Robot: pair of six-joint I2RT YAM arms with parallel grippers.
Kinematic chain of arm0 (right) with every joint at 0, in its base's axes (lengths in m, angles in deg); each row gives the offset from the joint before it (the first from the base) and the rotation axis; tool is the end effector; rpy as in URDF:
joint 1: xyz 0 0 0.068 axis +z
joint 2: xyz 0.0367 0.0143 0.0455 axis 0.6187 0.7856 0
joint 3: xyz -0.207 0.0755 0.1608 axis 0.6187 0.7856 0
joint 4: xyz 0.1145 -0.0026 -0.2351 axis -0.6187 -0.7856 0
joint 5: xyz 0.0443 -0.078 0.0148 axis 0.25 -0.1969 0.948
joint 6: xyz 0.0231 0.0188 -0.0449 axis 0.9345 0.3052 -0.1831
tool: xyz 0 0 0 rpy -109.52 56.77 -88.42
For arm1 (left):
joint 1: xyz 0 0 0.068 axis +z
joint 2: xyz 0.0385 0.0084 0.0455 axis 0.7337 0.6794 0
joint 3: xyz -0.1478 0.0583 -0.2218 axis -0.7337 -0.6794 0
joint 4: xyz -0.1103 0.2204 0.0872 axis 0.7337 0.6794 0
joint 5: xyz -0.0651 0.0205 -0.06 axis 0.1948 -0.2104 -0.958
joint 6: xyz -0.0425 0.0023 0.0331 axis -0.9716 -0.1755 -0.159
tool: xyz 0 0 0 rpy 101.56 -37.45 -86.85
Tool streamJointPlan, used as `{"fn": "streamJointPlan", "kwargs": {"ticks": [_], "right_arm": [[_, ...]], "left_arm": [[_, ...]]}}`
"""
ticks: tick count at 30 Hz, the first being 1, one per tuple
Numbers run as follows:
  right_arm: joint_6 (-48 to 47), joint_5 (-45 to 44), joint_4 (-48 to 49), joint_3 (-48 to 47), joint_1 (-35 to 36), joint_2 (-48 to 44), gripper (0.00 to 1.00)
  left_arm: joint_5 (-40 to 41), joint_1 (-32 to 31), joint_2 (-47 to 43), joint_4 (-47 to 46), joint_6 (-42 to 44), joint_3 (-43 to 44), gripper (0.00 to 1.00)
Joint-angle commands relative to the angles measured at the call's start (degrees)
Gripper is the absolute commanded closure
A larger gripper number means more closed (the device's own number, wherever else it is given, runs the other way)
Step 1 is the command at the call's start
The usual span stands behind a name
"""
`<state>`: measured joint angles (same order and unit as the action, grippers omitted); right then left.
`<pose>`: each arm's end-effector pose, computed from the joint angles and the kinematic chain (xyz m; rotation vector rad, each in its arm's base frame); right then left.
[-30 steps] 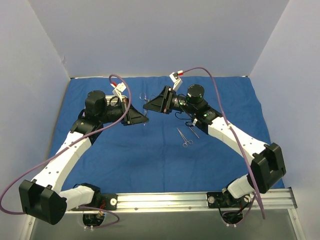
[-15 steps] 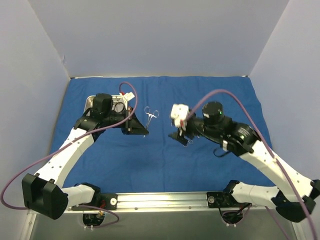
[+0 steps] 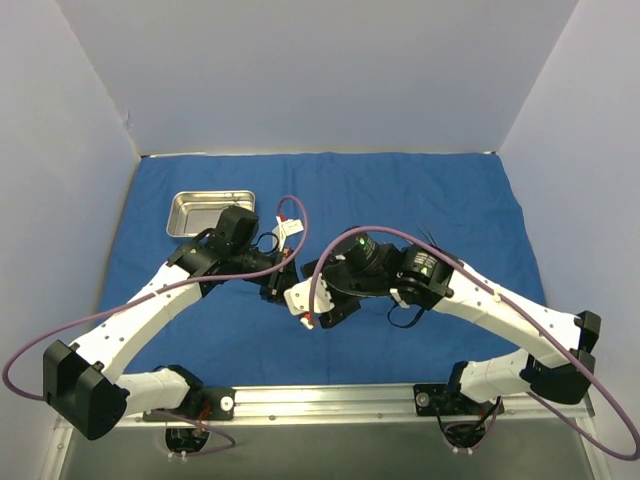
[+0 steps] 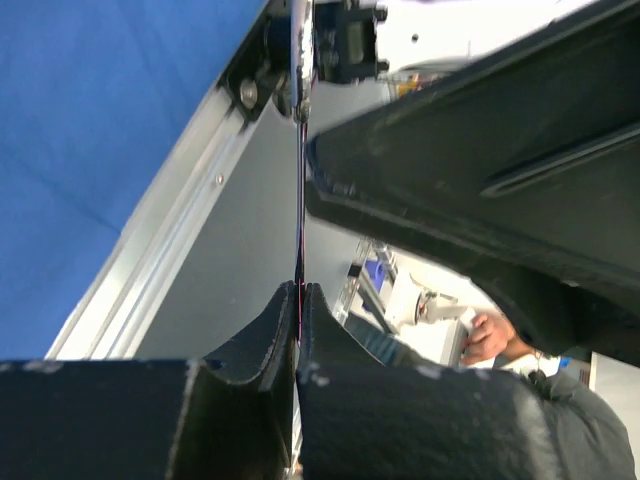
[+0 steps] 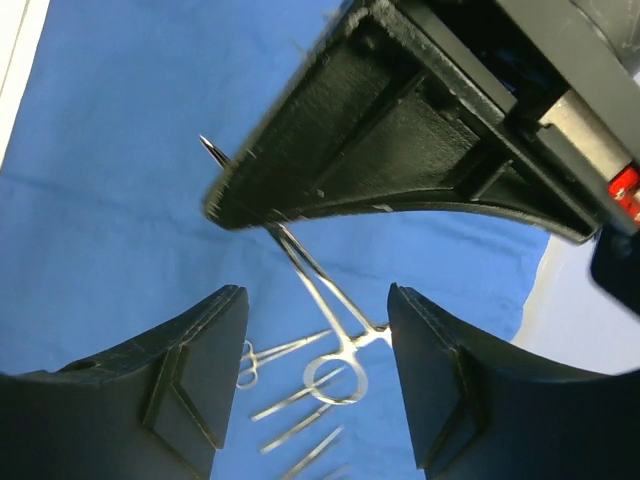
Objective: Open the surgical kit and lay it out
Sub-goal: Place the medical item in the surgical kit.
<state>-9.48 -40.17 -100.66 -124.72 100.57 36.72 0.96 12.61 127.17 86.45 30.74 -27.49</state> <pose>0.1215 0.2515 0.3946 -1.8931 0.9397 0.3322 0.1878 -0.1650 0.3181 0.5384 2.5109 -1.6814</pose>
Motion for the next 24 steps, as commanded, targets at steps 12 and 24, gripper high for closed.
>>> {"fn": "streamJointPlan", "kwargs": {"ticks": [12, 24], "right_arm": [[-9.7, -1.4, -7.3, -5.4, 0.7, 3.0, 0.52], [-7.3, 0.0, -5.5, -3.1, 1.6, 4.0, 0.63]], "left_arm": [[-2.7, -1.4, 0.0, 6.0, 5.0, 3.1, 0.98], [-3.4, -1.9, 2.0, 6.0, 5.0, 4.7, 0.98]]}}
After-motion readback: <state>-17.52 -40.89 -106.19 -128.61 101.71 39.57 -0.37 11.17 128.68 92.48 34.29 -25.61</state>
